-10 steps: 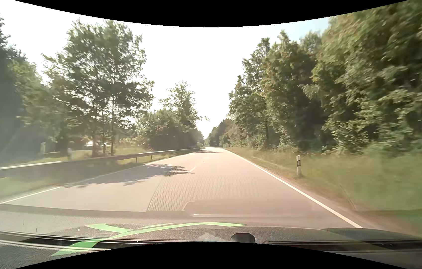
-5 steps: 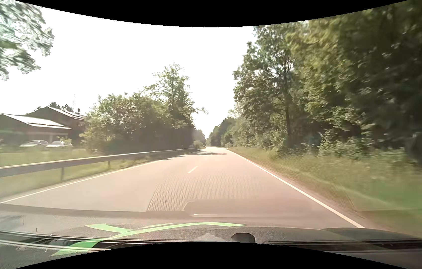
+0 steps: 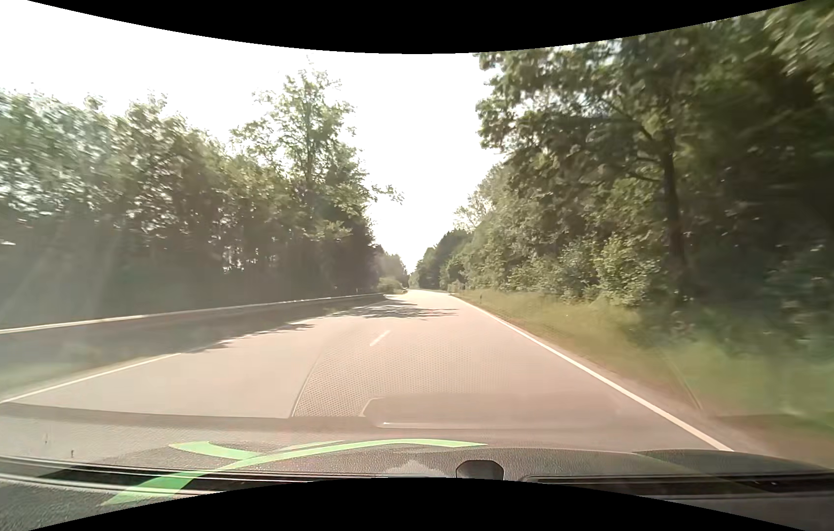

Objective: Follow the waypoints while adhering to traffic rules and regulations

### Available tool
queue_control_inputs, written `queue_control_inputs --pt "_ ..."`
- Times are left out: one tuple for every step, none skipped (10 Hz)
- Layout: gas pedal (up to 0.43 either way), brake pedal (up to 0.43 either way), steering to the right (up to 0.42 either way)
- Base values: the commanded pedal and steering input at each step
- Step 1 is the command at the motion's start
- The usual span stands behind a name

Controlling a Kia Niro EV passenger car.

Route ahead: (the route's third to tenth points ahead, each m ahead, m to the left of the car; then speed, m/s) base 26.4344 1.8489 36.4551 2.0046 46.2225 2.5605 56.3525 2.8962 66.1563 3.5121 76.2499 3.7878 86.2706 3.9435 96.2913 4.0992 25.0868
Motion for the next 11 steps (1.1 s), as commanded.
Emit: queue_control_inputs --pt "0.157 0.0 -0.003" --pt "0.157 0.0 -0.003" --pt "0.157 0.0 -0.002" --pt "0.157 0.0 -0.003" --pt "0.157 0.0 -0.003" --pt "0.169 0.0 -0.003" --pt "0.169 0.0 -0.003" --pt "0.169 0.0 -0.003" --pt "0.177 0.0 -0.003" --pt "0.177 0.0 -0.003" --pt "0.177 0.0 -0.002"
